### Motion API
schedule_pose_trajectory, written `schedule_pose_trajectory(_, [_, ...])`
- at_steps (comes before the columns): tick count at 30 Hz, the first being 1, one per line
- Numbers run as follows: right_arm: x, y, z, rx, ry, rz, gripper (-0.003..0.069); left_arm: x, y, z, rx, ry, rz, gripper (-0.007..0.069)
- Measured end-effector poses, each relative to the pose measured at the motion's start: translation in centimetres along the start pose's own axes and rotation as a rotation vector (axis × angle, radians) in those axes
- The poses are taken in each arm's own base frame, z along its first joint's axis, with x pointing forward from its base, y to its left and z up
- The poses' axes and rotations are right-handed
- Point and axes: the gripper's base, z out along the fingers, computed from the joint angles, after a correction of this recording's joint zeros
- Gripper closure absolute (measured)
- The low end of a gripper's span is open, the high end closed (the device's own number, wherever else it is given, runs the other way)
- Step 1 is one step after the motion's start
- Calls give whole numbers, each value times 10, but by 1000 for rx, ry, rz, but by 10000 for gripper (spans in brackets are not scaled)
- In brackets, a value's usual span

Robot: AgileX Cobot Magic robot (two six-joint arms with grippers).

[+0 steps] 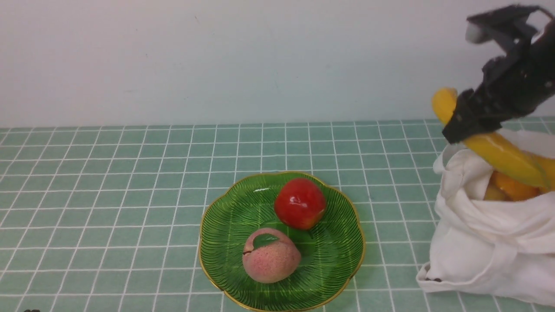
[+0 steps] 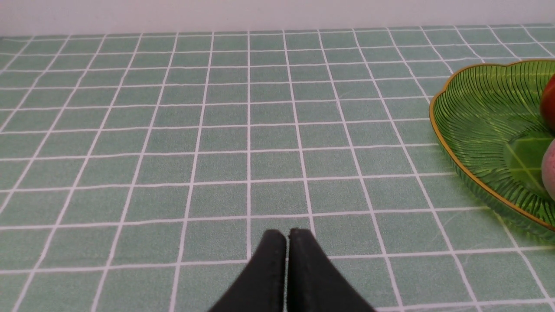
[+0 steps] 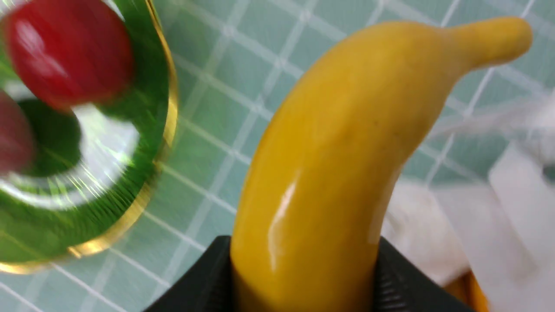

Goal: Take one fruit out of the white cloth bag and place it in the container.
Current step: 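Take the banana out of the bag and place it in the fruit dish with the right gripper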

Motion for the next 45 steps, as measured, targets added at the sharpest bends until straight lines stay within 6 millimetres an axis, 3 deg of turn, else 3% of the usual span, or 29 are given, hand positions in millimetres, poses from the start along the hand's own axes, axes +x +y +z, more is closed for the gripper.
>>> schedule_pose_trajectory(5, [-23, 22, -25, -200, -195, 46, 325, 0, 0, 0, 0, 0, 0, 632])
schedule_pose_trajectory(10, [-38, 57, -21, -389, -276, -21, 325, 0, 0, 0, 0, 0, 0, 632])
schedule_pose_trajectory(18, [-45, 144, 42, -538, -99, -224, 325, 0, 0, 0, 0, 0, 0, 632])
schedule_pose_trajectory(19, [-45, 147, 45, -542, -91, -225, 325, 0, 0, 0, 0, 0, 0, 632])
schedule_pose_trajectory(21, [-41, 179, 65, -573, -27, -294, 325, 0, 0, 0, 0, 0, 0, 632])
schedule_pose_trajectory(23, [-37, 199, 80, -569, 12, -348, 325, 0, 0, 0, 0, 0, 0, 632])
schedule_pose_trajectory(29, [-19, 242, 121, -528, 140, -485, 325, 0, 0, 0, 0, 0, 0, 632])
schedule_pose_trajectory(34, [-7, 258, 147, -478, 212, -562, 325, 0, 0, 0, 0, 0, 0, 632])
schedule_pose_trajectory(40, [-2, 255, 169, -412, 271, -547, 325, 0, 0, 0, 0, 0, 0, 632])
schedule_pose_trajectory(45, [-2, 251, 173, -370, 270, -535, 286, 0, 0, 0, 0, 0, 0, 632])
